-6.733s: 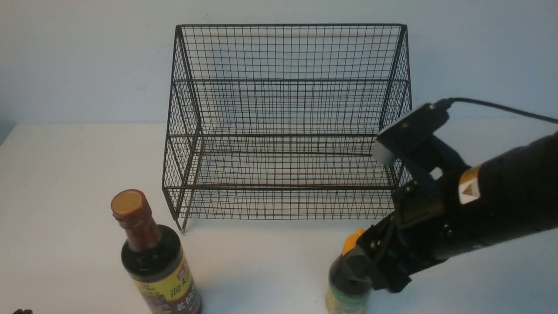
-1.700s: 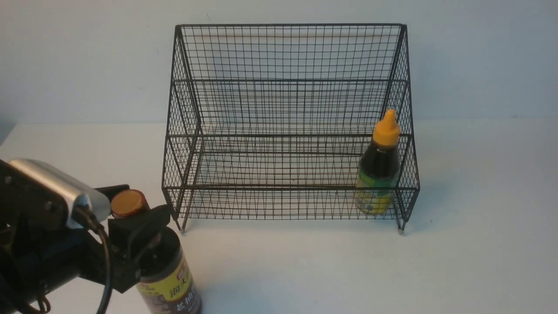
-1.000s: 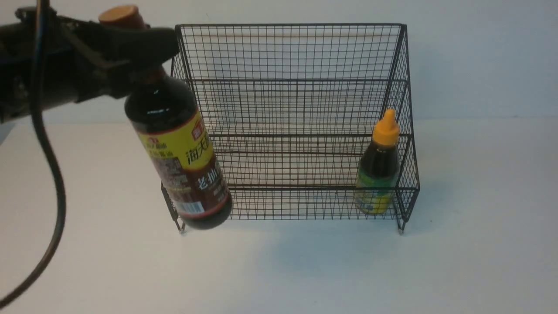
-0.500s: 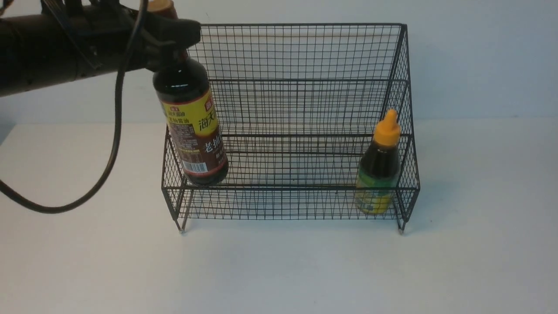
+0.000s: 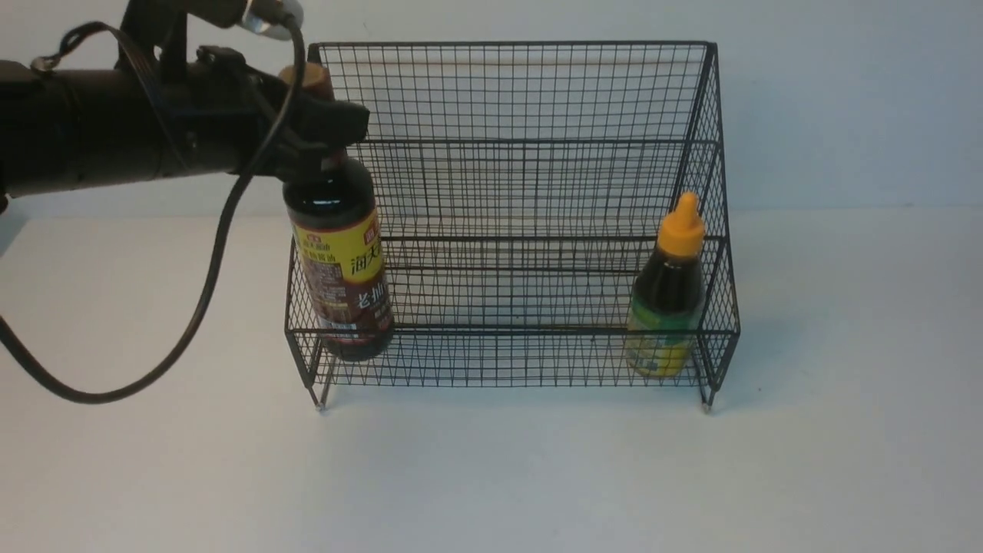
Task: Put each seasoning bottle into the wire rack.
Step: Use the left arm to put the condiment bottle back on the shelf
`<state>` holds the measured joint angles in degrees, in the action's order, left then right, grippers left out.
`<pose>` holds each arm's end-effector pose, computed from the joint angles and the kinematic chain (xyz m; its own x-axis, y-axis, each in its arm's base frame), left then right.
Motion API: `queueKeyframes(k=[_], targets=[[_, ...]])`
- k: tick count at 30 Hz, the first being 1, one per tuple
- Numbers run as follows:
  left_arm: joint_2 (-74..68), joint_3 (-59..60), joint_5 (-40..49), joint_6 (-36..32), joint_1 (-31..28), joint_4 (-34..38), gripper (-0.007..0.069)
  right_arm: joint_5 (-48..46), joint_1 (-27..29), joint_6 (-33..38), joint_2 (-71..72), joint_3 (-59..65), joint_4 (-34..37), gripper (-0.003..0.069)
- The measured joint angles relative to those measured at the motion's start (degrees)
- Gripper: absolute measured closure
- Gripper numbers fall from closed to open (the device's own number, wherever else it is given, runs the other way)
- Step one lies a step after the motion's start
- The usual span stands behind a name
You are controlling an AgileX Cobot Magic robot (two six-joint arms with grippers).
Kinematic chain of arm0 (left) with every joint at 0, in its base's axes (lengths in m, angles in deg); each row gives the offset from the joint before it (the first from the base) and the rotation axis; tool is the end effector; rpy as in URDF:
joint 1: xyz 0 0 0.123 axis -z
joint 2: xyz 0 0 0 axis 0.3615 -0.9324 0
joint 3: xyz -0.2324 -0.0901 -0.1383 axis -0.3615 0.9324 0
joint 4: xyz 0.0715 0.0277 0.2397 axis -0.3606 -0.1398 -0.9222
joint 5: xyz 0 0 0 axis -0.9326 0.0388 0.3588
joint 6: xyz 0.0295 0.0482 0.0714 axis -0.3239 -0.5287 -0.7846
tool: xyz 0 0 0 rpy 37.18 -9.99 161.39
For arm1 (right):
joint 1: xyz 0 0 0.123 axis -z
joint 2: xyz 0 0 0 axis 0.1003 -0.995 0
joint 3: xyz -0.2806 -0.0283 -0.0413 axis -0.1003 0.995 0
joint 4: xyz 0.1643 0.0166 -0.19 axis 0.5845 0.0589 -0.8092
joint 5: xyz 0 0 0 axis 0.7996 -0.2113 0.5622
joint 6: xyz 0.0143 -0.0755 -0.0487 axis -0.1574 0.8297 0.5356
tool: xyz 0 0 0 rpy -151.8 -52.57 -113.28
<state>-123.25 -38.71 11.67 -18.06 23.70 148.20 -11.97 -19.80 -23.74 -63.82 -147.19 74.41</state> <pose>0.3323 -0.0669 0.3231 -0.2966 0.1700 -0.9398 0.6260 0.7777 -0.0569 0.0998 0.0499 0.4366 -0.6454 -0.2651 -0.7164 -0.4202 0.9064 0.0431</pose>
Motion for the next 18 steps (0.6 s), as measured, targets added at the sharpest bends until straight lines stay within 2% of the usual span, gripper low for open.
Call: queueKeyframes(k=[5, 8, 12, 18], targets=[[-1.3, 1.2, -0.6, 0.0, 0.0, 0.1, 0.0361, 0.1, 0.0, 0.0, 0.0, 2.5, 0.0, 0.0673], [-1.3, 1.2, -0.4, 0.0, 0.0, 1.4, 0.0324, 0.1, 0.0, 0.0, 0.0, 4.4, 0.0, 0.0673], [-1.3, 1.1, -1.4, 0.6, 0.0, 1.7, 0.0211, 0.1, 0.0, 0.0, 0.1, 5.1, -0.2, 0.0673], [-1.1, 1.1, -1.6, 1.5, 0.0, 1.3, 0.0081, 0.1, 0.0, 0.0, 2.9, 5.1, -1.8, 0.0673]])
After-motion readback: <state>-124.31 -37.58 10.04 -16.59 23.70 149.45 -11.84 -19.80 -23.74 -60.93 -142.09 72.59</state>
